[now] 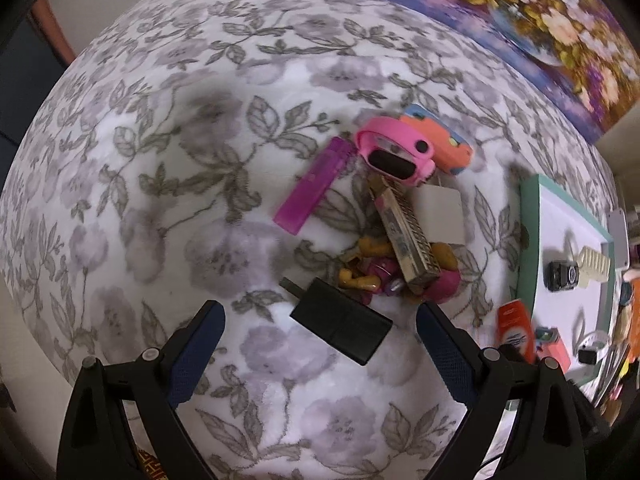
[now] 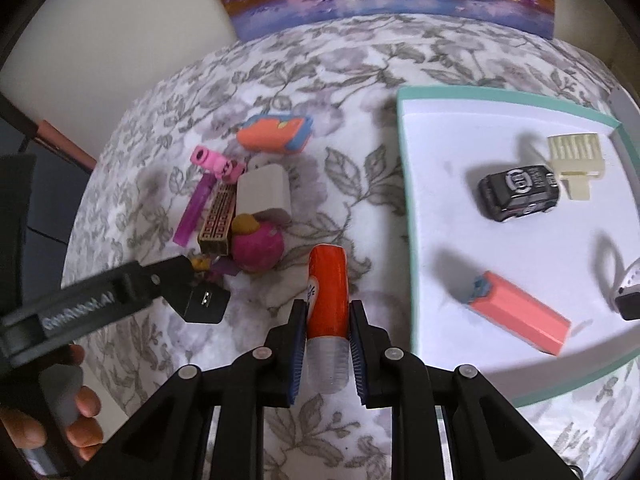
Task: Organize rigid objects
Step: 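Grasp the black rectangular block with the left gripper while the right gripper holds the glue stick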
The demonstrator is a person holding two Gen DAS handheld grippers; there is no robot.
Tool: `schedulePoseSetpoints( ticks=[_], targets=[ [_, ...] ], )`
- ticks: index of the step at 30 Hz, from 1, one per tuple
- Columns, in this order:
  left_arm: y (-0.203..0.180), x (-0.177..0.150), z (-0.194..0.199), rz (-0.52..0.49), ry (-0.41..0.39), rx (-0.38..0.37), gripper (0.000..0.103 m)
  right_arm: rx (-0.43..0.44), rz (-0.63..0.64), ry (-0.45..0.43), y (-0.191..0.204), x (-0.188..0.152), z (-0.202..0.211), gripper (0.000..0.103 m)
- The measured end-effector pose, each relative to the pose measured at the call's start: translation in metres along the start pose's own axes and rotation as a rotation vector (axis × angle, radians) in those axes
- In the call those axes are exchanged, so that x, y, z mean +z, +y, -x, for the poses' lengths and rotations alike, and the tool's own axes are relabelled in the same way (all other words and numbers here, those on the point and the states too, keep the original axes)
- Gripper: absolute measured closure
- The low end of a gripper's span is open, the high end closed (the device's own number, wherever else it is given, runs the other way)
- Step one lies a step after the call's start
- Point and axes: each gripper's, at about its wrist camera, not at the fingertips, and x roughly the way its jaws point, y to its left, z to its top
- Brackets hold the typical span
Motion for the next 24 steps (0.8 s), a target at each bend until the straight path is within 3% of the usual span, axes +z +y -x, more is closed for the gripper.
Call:
schedulePoseSetpoints(
  ticks=[8, 11, 13, 16, 24],
  targets=[
    [-0.019, -0.006, -0.007, -0.115, 0.004, 0.070, 0.008, 0.010, -0.026, -0.018, -0.014, 0.001, 0.013, 0.081],
    [-0.019, -0.007, -0.012, -0.122, 0.020, 0.055, 0.022, 0.007, -0.030, -0.009, -0.016, 0.000, 0.013, 0.081],
    [-0.020, -0.009, -0.016, -0.128, 0.038, 0.049, 0.026, 0.005, -0.034, -0.008, -0.015, 0.001, 0.012, 0.081],
    [-0.020, -0.011, -0.021, -0.147, 0.046, 0.062, 0.045, -0.002, -0.041, -0.011, -0.016, 0.001, 0.012, 0.081],
    [-0.030, -0.013, -0.019, -0.165, 0.018, 0.043, 0.045, -0.008, -0.051, -0.007, -0.018, 0.001, 0.010, 0.081]
  ],
)
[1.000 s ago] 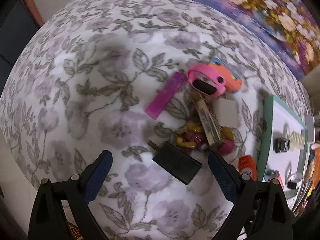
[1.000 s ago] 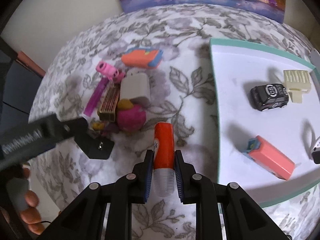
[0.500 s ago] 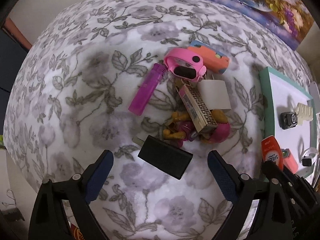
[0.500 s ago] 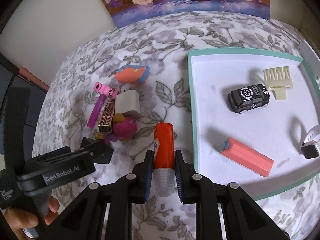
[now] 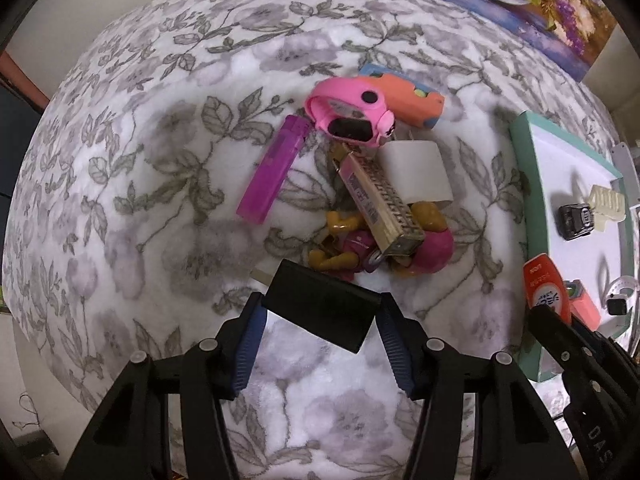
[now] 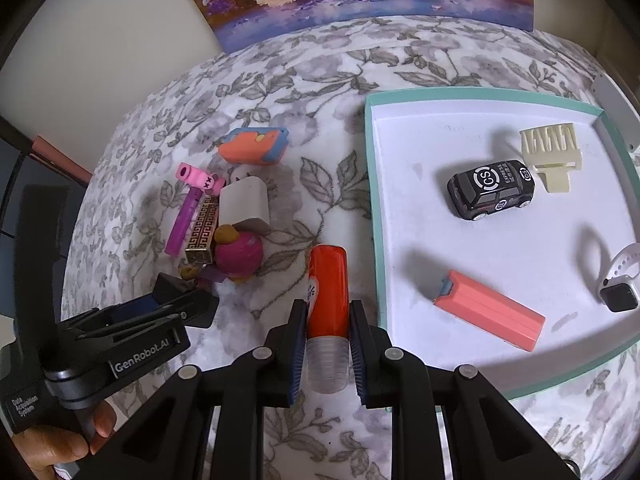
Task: Organize rigid objects
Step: 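Grasp the black rectangular block with the left gripper while the right gripper holds the glue stick, then carry the glue stick and black block into the tray and release both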
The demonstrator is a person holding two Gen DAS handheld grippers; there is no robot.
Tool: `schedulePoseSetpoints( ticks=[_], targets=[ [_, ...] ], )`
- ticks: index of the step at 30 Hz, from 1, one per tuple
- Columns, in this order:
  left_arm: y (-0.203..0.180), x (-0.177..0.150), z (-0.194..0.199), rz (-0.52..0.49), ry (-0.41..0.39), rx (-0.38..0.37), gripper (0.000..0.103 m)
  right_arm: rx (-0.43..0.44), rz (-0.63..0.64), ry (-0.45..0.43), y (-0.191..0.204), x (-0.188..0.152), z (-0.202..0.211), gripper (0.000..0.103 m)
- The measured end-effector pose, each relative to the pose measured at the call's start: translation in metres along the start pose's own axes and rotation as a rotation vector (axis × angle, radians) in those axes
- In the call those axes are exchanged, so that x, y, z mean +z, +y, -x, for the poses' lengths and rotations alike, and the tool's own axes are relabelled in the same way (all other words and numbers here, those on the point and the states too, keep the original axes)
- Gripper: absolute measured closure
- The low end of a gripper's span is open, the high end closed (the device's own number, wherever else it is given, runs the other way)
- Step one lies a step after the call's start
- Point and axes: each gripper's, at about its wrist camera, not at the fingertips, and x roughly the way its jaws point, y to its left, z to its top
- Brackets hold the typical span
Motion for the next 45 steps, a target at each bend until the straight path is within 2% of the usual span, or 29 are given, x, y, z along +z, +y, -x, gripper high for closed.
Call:
schedulePoseSetpoints(
  ticks=[4, 7, 12, 17, 19, 23, 32, 38, 45],
  targets=[
    [-0.002, 0.002, 0.019, 0.011, -0.050, -0.036, 0.046, 0.012, -0.006, -0.013, 0.000, 0.001, 0.004, 0.081],
    [0.001, 0.002, 0.039, 0.022, -0.111, -0.072, 0.046, 0.026, -0.010, -0.033, 0.000, 0.002, 0.011, 0.081],
    [0.002, 0.006, 0.071, 0.038, -0.218, -0.091, 0.046, 0.040, -0.027, -0.068, -0.005, 0.004, 0.022, 0.081],
    [-0.015, 0.004, 0.091, 0.033, -0.280, -0.130, 0.046, 0.031, -0.070, -0.111, -0.023, 0.011, 0.034, 0.081],
    [-0.024, 0.005, 0.093, 0.024, -0.285, -0.140, 0.046, 0.009, -0.090, -0.125, -0.034, 0.013, 0.037, 0.081],
    [-0.053, 0.005, 0.092, -0.024, -0.284, -0.157, 0.046, -0.098, -0.134, -0.160, -0.066, 0.018, 0.045, 0.081],
    [-0.133, 0.007, 0.084, -0.164, -0.284, -0.193, 0.046, -0.133, -0.329, -0.187, -0.144, 0.014, 0.058, 0.081],
    [-0.165, 0.010, 0.072, -0.202, -0.292, -0.208, 0.046, -0.158, -0.359, -0.211, -0.166, 0.011, 0.066, 0.081],
    [-0.185, 0.010, 0.052, -0.232, -0.276, -0.215, 0.046, -0.154, -0.352, -0.205, -0.171, 0.009, 0.064, 0.081]
  ],
)
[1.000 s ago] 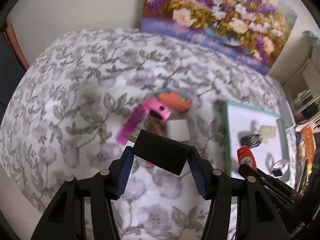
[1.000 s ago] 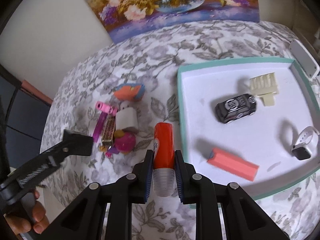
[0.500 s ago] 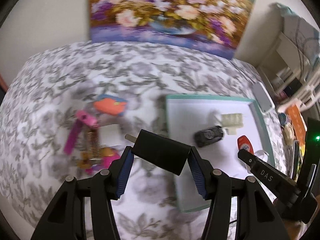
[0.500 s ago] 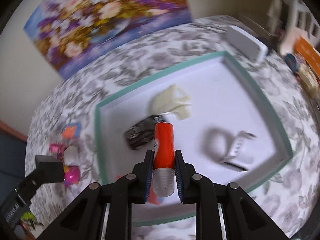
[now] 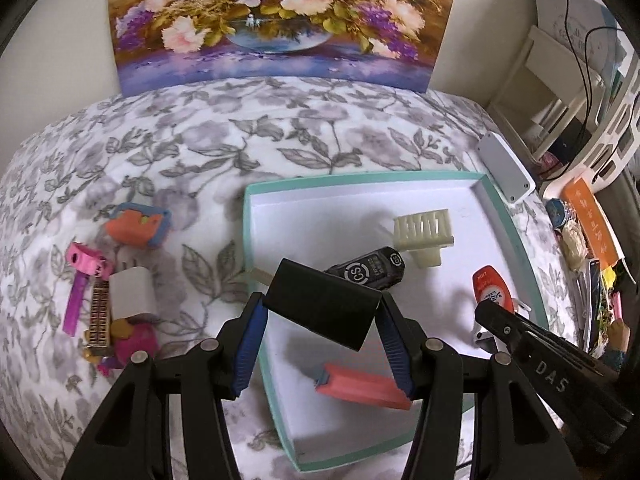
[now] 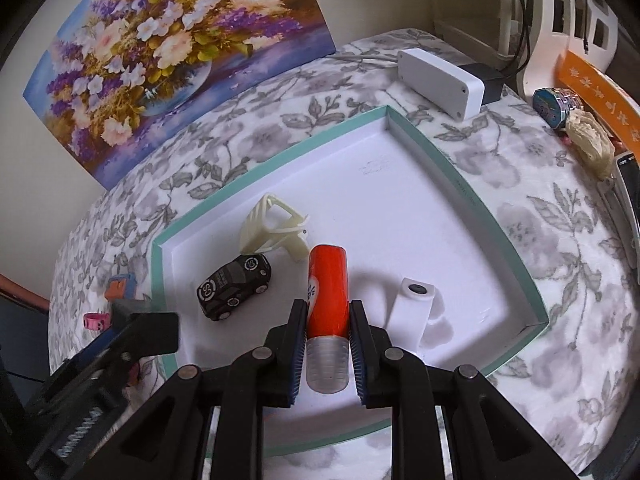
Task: Organize rigid objects
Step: 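Carry the glue stick and black block into the tray and release both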
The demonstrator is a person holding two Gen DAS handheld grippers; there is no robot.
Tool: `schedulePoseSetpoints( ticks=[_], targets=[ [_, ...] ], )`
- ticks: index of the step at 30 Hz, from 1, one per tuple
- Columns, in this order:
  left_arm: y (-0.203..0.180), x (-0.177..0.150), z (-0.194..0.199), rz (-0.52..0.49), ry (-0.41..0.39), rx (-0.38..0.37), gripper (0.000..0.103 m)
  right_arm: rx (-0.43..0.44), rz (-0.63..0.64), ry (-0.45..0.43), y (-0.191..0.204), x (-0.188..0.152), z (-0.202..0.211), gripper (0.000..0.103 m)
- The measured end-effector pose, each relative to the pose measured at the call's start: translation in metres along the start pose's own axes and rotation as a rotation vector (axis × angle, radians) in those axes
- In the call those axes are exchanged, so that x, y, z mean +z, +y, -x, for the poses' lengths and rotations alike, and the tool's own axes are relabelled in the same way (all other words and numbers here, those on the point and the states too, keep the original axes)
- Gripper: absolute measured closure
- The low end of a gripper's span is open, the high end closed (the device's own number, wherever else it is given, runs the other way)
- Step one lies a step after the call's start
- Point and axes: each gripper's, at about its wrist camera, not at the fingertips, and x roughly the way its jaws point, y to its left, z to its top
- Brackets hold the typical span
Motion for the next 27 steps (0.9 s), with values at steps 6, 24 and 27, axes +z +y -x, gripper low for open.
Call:
schedulePoseSetpoints(
  ticks=[6, 24, 27],
  targets=[
    [0.001, -0.003, -0.011, -0.003, 0.023, 0.009, 0.046, 0.004, 0.008, 0.012, 0.002, -0.001, -0.003, 0.081],
    [-0.005, -0.009, -0.023, -0.050, 0.073, 0.036, 0.045, -0.006, 0.048, 0.060, 0.007, -0.005, -0.014, 0.080],
    [-0.004, -0.008, -0.023, -0.047, 0.082, 0.037, 0.045, -0.003, 0.052, 0.059, 0.008, -0.005, -0.013, 0.078]
  ],
)
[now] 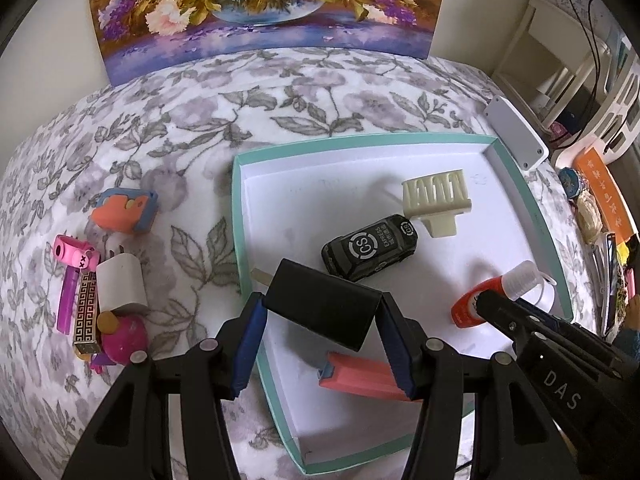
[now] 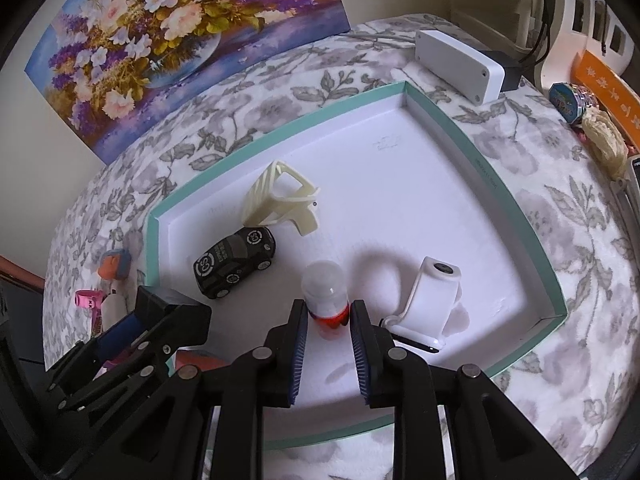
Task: Organize rigid objects
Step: 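Carry the glue stick and black block into the tray and release both, then move both grippers back over the pile of items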
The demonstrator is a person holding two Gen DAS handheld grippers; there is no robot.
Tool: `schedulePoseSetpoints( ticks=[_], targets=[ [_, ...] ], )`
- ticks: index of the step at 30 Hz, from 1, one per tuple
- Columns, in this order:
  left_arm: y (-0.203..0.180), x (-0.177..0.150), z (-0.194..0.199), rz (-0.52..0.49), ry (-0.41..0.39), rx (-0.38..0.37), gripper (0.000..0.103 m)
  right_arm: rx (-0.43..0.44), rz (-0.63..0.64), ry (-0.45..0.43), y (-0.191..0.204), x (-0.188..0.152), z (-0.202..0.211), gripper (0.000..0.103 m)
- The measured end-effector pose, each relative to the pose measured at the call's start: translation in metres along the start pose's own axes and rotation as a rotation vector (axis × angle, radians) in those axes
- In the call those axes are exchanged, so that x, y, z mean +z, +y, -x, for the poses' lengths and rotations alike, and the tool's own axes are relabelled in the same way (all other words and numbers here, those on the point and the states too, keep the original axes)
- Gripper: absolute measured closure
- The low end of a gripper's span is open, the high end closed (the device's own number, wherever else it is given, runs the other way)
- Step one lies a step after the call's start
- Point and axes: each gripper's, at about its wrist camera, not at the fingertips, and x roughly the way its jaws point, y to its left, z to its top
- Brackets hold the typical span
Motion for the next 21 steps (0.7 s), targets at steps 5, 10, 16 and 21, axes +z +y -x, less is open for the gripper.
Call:
schedulePoseSetpoints(
  ticks=[5, 10, 16, 21],
  targets=[
    [-0.004, 0.002, 0.008, -0.015, -0.025, -0.004, 0.045, 0.003, 0.004, -0.005, 0.001, 0.000, 0.001, 0.078],
    [-0.002, 0.004, 0.014, -0.014, -0.030, -0.001, 0.044, 0.012, -0.006, -0.011, 0.000, 0.001, 0.001, 0.078],
    [0.017, 0.006, 0.019, 0.068, -0.044, 0.025, 0.032, 0.008, -0.005, -0.021, 0.000, 0.001, 0.003, 0.077],
    [0.038, 0.009, 0.025, 0.142, -0.055, 0.071, 0.031, 0.014, -0.004, -0.021, 0.001, 0.002, 0.002, 0.060]
  ],
)
